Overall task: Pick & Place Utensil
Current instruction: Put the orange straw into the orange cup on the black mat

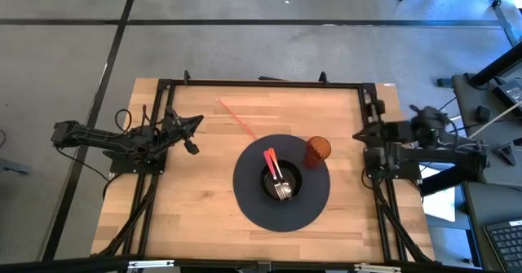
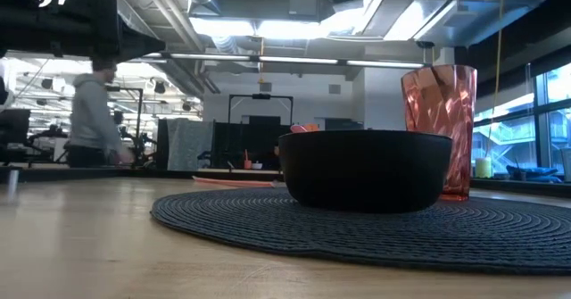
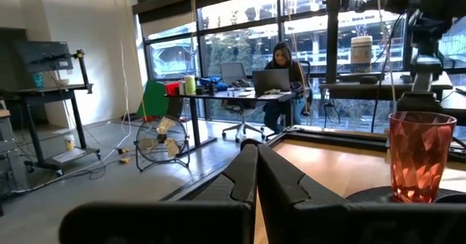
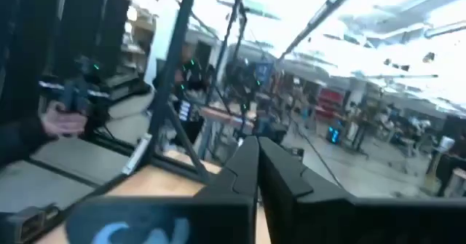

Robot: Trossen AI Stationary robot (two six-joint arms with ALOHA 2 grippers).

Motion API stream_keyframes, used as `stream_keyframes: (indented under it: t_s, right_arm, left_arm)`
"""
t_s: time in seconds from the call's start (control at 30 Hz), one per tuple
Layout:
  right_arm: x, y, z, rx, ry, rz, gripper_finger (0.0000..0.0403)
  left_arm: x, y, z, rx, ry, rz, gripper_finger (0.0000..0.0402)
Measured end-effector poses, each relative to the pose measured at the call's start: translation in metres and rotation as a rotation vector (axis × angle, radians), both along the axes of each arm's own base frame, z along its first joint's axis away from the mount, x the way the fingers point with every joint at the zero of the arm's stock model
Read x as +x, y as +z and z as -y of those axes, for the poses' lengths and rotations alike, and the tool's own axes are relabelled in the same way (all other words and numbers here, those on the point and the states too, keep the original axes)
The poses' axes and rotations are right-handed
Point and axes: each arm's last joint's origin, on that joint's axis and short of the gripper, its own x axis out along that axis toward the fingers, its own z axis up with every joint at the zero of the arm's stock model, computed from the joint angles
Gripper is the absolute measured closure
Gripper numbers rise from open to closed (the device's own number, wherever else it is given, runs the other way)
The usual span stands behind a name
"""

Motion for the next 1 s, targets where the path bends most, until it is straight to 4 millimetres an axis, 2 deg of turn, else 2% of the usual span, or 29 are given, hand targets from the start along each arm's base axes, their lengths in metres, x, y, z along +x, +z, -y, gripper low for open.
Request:
stream_keyframes:
  t_s: [0.07, 0.13, 0.63, 0.87, 1.0]
  right_arm:
    - [0.001, -0.011, 0.003, 0.03, -0.012, -0.014, 0.0394]
    - [0.008, -0.032, 0.005, 0.064, -0.005, -0.087, 0.0398]
    - [0.017, -0.109, 0.018, 0.084, 0.093, -0.045, 0.04]
    - [0.015, -0.12, 0.022, 0.111, 0.109, -0.045, 0.04]
    - [0.015, -0.132, 0.022, 0.079, 0.098, -0.07, 0.0399]
  left_arm:
    - [0.0, 0.0, 0.0, -0.001, -0.001, -0.001, 0.0395]
    - [0.0, 0.0, 0.0, -0.01, -0.007, 0.008, 0.0395]
    - [0.0, -0.002, 0.0, -0.009, 0.014, -0.012, 0.0396]
    - [0.0, -0.002, -0.001, -0.016, 0.035, -0.009, 0.0396]
    - [-0.002, -0.002, -0.002, -0.088, 0.095, 0.037, 0.0396]
